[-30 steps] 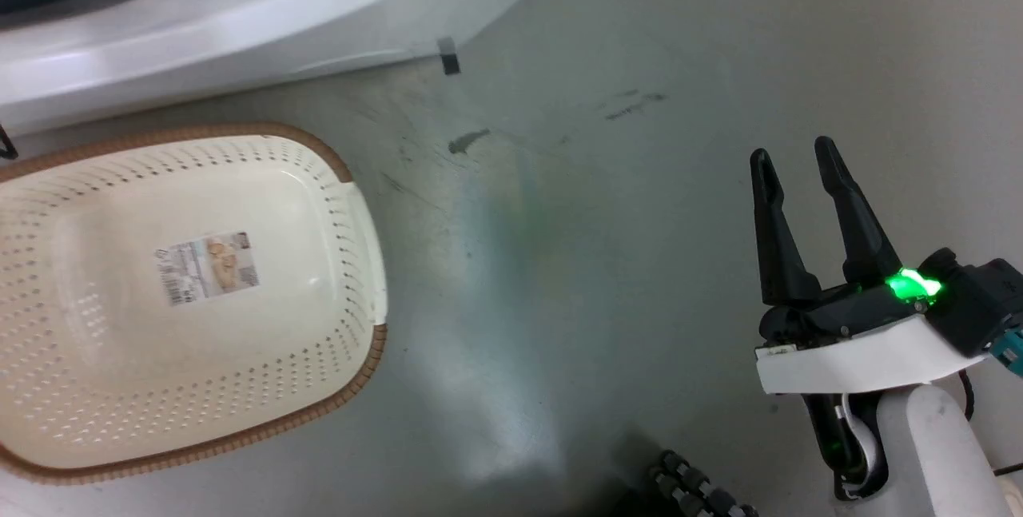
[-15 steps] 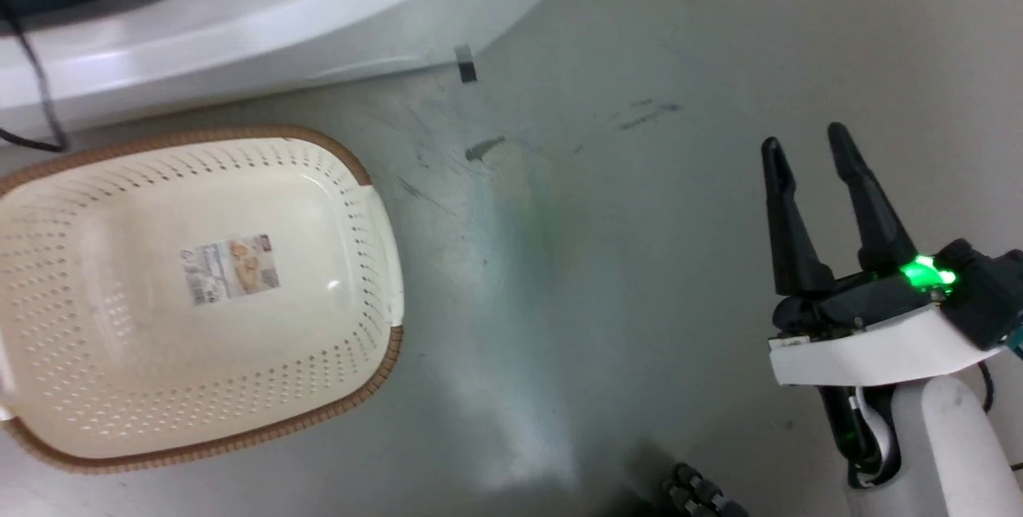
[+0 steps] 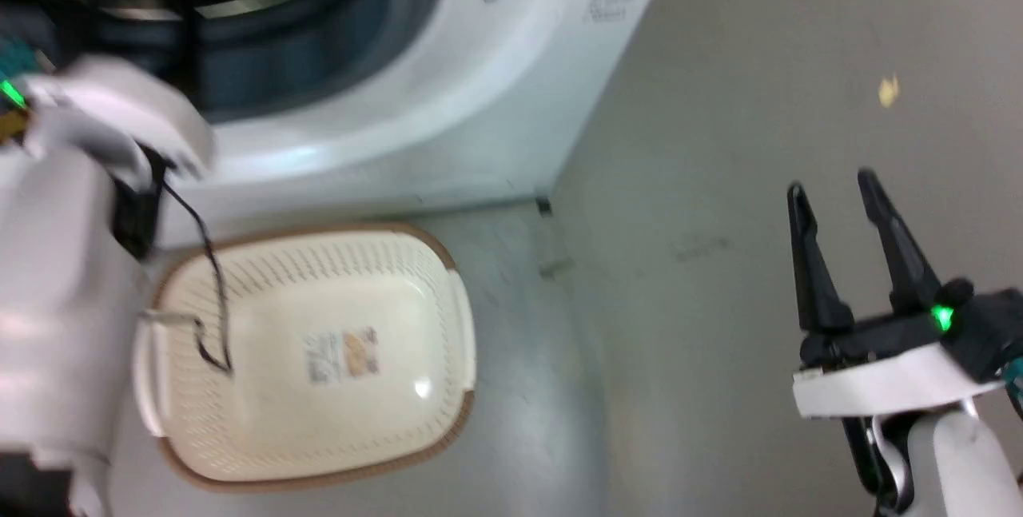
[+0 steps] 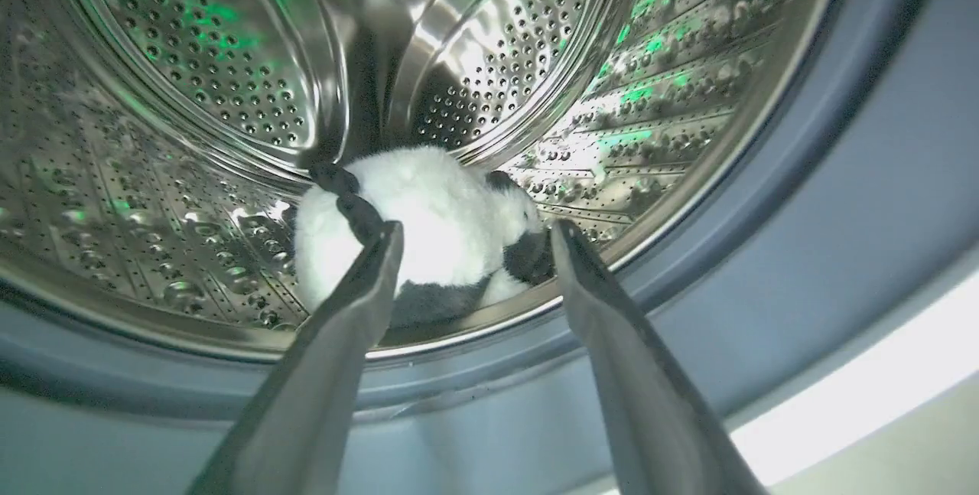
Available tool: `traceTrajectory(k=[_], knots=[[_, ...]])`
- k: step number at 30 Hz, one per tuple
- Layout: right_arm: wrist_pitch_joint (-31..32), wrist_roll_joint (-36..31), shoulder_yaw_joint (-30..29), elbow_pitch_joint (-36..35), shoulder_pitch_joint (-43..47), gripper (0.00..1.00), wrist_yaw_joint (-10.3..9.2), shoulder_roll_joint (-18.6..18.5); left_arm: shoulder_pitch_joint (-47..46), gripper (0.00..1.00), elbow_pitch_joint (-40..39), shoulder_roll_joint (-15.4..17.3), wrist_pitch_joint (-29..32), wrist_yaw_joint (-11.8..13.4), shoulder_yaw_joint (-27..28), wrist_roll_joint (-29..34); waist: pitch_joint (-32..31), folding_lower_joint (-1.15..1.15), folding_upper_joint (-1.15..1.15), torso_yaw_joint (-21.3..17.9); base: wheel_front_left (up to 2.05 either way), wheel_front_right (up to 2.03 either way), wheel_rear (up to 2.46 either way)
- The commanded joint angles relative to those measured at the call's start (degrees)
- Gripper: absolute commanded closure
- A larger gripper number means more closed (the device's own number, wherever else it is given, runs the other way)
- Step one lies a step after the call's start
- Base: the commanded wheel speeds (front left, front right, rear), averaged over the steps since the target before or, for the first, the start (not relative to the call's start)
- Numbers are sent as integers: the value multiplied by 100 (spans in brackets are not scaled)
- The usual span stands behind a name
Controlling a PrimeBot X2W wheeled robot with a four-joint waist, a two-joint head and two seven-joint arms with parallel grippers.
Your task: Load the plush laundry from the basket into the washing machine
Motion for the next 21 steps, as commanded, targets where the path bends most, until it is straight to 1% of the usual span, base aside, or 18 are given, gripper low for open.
traceTrajectory(k=[1,7,11,12,13,14,15,16,17,18,20,21], knots=[[-25,-80,-50,34,146,0,-5,8,380,0,-248,-89,-60,58,68,-46,-866,1,0,548,0,0,0],[-25,-276,-128,109,585,0,-5,8,2133,0,-1911,-485,-82,446,389,-28,-1618,1,0,961,0,0,0],[-25,-305,-158,140,861,0,-5,8,3392,0,-2946,-680,-83,813,575,187,-1928,1,0,1149,0,0,0],[-25,-305,-158,140,861,0,-5,8,3392,0,-2946,-680,-83,813,575,187,-1928,1,0,1149,0,0,0],[-25,-304,-138,149,971,0,-5,8,3950,0,-3351,-800,-83,951,626,283,-2009,1,0,1208,0,0,0],[-25,-302,-128,157,1023,0,-5,8,4198,0,-3518,-863,-83,998,652,322,-2050,1,0,1237,0,0,0],[-25,-302,-128,157,1023,0,-5,8,4198,0,-3518,-863,-83,998,652,322,-2050,1,0,1237,0,0,0],[-25,-285,-111,175,1121,0,-5,8,4620,0,-3735,-947,-83,1056,696,438,-2131,1,0,1284,0,0,0],[-25,-285,-111,175,1121,0,-5,8,4620,0,-3735,-947,-83,1056,696,438,-2131,1,0,1284,0,0,0],[-25,-261,-90,189,1219,0,-5,8,4991,0,-3923,-1144,-83,1113,793,401,-2191,1,0,1321,0,0,0],[-25,-248,-76,197,1264,0,-5,8,5141,0,-4006,-1201,-83,1121,832,427,-2222,1,0,1334,0,0,0],[-25,-236,-45,225,1356,0,-5,8,5388,0,-4141,-1269,-84,1131,860,580,-2293,1,0,1366,0,0,0]])
